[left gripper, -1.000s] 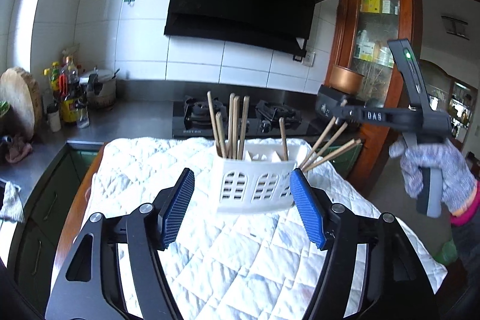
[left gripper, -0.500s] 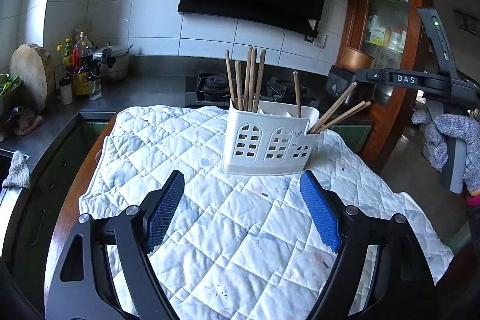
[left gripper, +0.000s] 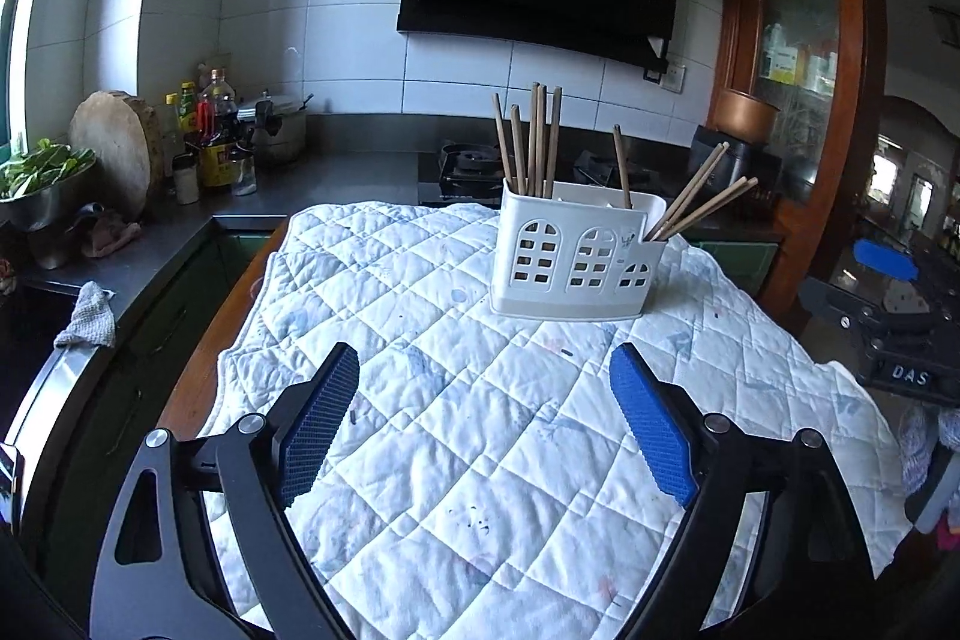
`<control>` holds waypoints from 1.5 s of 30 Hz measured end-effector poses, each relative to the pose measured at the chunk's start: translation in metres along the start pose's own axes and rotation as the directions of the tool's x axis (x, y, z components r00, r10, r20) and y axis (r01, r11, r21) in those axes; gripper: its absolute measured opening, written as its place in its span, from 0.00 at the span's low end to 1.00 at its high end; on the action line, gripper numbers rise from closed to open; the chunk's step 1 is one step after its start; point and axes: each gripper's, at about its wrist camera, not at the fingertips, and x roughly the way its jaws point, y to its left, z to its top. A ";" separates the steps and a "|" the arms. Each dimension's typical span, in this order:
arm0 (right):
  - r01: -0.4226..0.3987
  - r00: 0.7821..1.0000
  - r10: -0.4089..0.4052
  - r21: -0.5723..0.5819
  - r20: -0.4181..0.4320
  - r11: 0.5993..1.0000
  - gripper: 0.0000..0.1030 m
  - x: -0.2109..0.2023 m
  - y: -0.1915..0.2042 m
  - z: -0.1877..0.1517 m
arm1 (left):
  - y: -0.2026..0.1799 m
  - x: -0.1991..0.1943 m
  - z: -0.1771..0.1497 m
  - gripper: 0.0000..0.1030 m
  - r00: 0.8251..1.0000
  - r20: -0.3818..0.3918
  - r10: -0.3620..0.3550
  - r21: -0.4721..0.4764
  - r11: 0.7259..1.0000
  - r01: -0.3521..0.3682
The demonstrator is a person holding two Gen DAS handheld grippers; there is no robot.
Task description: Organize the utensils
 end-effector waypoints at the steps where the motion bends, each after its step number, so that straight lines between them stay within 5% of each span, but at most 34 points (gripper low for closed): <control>1: -0.008 1.000 0.008 0.017 -0.006 1.000 0.91 -0.003 0.000 -0.006 | 0.000 -0.003 -0.002 0.85 1.000 0.003 0.003 0.005 1.000 -0.003; 15: -0.006 0.998 0.017 0.199 -0.054 0.980 0.93 -0.032 -0.002 -0.055 | -0.012 -0.020 -0.032 0.85 1.000 -0.019 -0.006 0.023 1.000 0.006; 45: -0.035 0.998 0.045 0.184 -0.051 0.982 0.93 -0.037 0.005 -0.058 | -0.014 -0.034 -0.035 0.85 0.999 0.027 -0.044 0.012 0.999 0.043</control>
